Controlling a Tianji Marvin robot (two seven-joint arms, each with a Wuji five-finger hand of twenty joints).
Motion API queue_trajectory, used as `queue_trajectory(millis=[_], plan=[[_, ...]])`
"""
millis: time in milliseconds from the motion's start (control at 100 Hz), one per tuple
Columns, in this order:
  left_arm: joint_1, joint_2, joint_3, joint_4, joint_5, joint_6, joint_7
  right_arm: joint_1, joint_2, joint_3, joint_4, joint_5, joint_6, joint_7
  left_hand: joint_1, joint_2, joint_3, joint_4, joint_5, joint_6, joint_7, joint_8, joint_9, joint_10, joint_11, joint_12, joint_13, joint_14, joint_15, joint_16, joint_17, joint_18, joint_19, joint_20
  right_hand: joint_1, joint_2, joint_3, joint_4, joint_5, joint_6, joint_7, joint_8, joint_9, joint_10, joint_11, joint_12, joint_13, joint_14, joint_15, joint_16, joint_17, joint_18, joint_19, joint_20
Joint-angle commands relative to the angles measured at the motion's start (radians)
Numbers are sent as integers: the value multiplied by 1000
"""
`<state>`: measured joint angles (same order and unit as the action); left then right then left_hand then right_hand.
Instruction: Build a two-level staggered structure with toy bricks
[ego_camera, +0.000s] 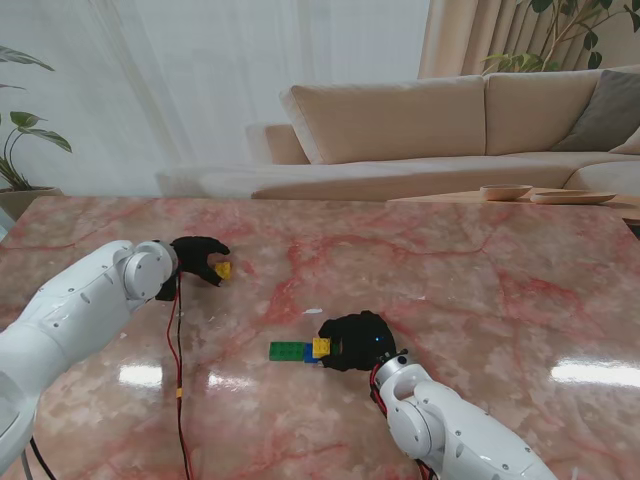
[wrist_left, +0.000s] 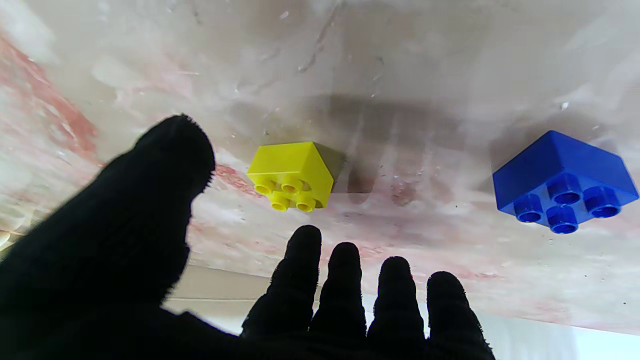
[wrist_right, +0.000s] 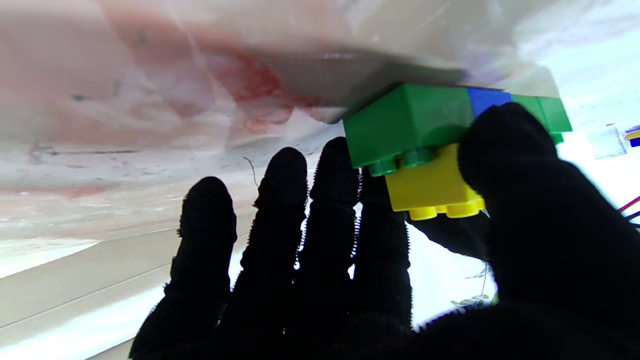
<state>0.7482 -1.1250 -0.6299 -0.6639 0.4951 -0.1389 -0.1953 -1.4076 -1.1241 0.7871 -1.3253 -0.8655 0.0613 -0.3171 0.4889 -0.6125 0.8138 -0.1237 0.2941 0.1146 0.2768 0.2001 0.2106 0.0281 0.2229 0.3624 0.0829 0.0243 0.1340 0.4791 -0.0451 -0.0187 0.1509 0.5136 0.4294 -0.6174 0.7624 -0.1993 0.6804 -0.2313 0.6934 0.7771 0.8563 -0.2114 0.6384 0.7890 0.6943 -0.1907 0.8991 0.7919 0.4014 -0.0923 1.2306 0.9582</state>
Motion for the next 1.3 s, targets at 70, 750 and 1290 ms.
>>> queue_trajectory(millis=[70,750,1290], plan=[[-14,-16,25,26,9,7,25,-11,1,3,0,5,-2,20,-15,-17,31,-21,7,2,114,66,-22,4,12,14,-40,32,-31,19,-7,9,-30,-11,54,3,36,-46,31,-84,74,-4,13,-24,9,22,21,-25,20,26,2,-7,34,23],[-63,-65,146,140,1,-17,114,-15,5,12,-7,7,-10,37,25,10,47,-16,-99,-158,678,579,-10,12,73,46,-34,37,-14,34,-8,11,-24,-9,54,4,33,-50,33,-89,81,-11,16,-26,7,22,22,-25,18,26,1,-6,32,23],[-66,-86,177,192,13,-46,200,-14,5,10,-10,9,-11,43,80,5,75,-14,73,-242,773,621,87,-11,169,52,-5,35,82,30,-19,16,10,69,54,7,29,-50,32,-88,84,-13,16,-25,7,22,22,-25,19,26,1,-6,32,23]])
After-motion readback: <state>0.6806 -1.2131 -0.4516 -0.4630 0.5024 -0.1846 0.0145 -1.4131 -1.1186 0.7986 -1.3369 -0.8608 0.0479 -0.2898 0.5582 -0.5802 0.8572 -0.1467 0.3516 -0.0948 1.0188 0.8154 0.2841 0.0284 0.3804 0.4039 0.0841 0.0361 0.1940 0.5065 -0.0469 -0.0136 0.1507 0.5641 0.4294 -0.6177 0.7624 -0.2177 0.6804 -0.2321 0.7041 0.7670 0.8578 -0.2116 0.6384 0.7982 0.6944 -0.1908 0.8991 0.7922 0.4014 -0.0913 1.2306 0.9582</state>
